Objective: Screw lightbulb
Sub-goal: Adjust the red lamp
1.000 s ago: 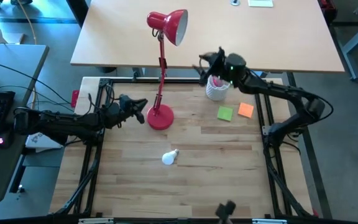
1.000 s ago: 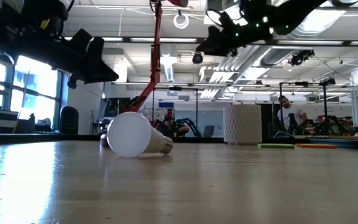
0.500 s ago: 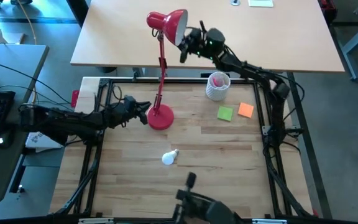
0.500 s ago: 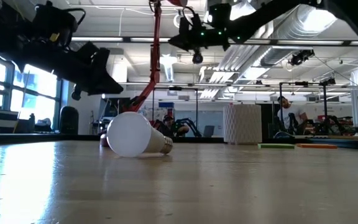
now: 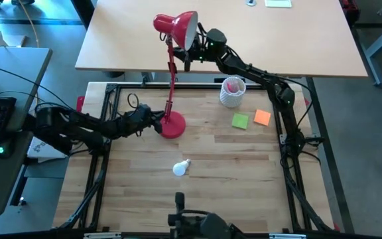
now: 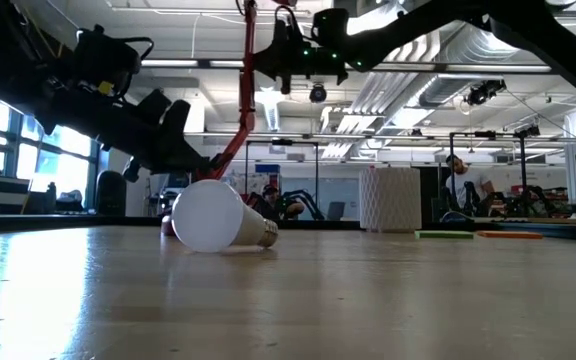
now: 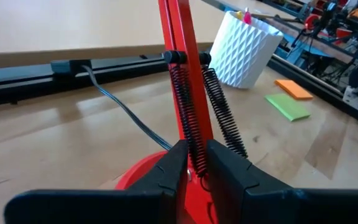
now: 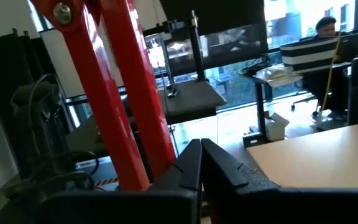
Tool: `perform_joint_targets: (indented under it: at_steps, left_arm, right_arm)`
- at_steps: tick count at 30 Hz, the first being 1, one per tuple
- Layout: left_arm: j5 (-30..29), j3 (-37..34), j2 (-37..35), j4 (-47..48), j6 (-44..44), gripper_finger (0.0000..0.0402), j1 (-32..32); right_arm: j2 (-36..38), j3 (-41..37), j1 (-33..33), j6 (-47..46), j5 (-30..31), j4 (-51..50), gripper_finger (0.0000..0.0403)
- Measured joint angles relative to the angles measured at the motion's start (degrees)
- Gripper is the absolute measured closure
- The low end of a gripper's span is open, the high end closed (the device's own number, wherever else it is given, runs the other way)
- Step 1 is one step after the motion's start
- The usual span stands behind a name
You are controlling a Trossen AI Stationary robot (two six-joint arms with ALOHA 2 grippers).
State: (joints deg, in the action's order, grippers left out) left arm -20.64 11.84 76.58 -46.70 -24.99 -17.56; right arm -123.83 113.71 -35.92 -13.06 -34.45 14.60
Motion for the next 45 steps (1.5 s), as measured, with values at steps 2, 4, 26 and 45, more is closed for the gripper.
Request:
perform_joint_targets:
  at_steps: [2, 4, 26, 45]
  left_arm:
    - [0.1, 0.0, 0.9, -1.1, 0.0, 0.0350, 0.0]
    - [0.2, 0.0, 1.4, -1.8, 0.0, 0.0350, -0.1]
    - [-5.5, 0.4, -4.5, -4.5, 9.2, 0.0351, 0.4]
    - [0.0, 2.2, -3.6, -2.6, 10.7, 0.0351, -0.8]
  right_arm:
    - [0.0, 0.0, 0.2, 0.0, -1.2, -0.9, 0.0402]
    - [0.1, 0.0, 0.6, 0.8, -1.3, -2.3, 0.0402]
    - [-0.1, -0.2, 1.4, 9.1, 3.6, -14.2, 0.0403]
    - [4.7, -0.2, -5.3, 15.1, 9.5, -18.6, 0.0232]
